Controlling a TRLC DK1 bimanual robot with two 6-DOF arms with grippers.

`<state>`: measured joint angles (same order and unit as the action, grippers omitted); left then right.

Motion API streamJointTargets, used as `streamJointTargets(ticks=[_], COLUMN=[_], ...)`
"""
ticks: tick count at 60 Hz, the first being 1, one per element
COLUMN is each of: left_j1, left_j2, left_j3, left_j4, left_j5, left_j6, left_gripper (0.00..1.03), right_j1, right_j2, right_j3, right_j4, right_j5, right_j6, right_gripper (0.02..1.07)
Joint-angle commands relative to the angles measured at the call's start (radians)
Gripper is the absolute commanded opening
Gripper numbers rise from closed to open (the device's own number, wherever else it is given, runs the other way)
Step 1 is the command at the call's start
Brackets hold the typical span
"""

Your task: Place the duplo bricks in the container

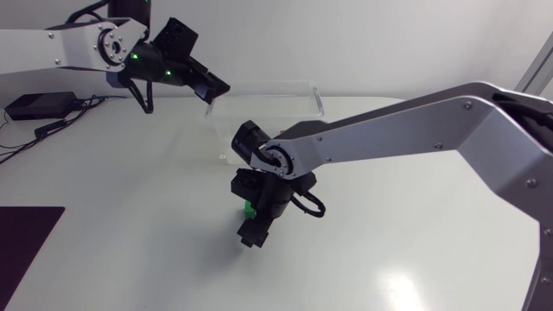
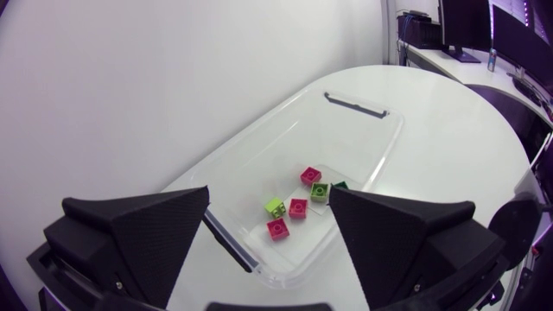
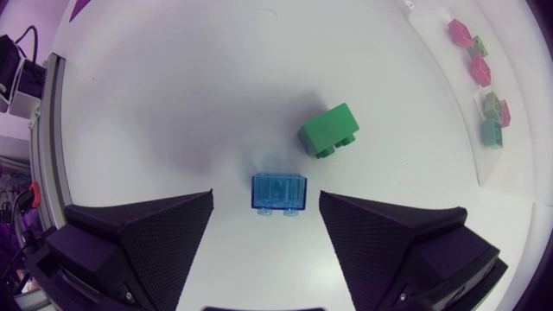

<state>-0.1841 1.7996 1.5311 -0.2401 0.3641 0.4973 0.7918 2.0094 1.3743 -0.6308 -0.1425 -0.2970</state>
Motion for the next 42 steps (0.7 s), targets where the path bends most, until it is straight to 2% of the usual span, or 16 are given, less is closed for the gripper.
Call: streamJointTargets(ticks=[1,3,11,17,21,24,30,42], left_j1=[0.011,0.011,0.011,0.011,0.017,0.018,0.018,-0.011], left_j2=[-0.072,-0.097,-0.186,-0.259,-0.306,-0.336,-0.387,-0.460], left_j3=[-0.055,-0.072,-0.127,-0.181,-0.210,-0.232,-0.296,-0.511], left_j4=[0.002,0.002,-0.002,-0.002,-0.002,-0.002,-0.011,-0.027], left_j5=[0.018,0.026,0.036,0.045,0.055,0.056,0.061,0.061], left_j6=[0.009,0.007,0.007,0.010,0.009,0.010,0.017,0.132], left_gripper=[0.98,0.98,0.98,0.98,0.98,0.98,0.98,0.98], right_j1=[0.007,0.007,0.009,0.012,0.012,0.012,0.011,-0.035], right_j2=[0.035,0.038,0.057,0.075,0.083,0.083,0.049,-0.112], right_j3=[0.031,0.032,0.042,0.049,0.051,0.049,0.029,-0.037], right_j4=[-0.024,-0.027,-0.030,-0.032,-0.033,-0.030,-0.023,-0.020], right_j5=[0.017,0.021,0.031,0.034,0.037,0.041,0.041,0.041], right_j6=[-0.005,-0.005,-0.005,-0.005,-0.005,-0.004,-0.001,-0.001], right_gripper=[0.90,0.89,0.73,0.58,0.45,0.30,0.29,0.28])
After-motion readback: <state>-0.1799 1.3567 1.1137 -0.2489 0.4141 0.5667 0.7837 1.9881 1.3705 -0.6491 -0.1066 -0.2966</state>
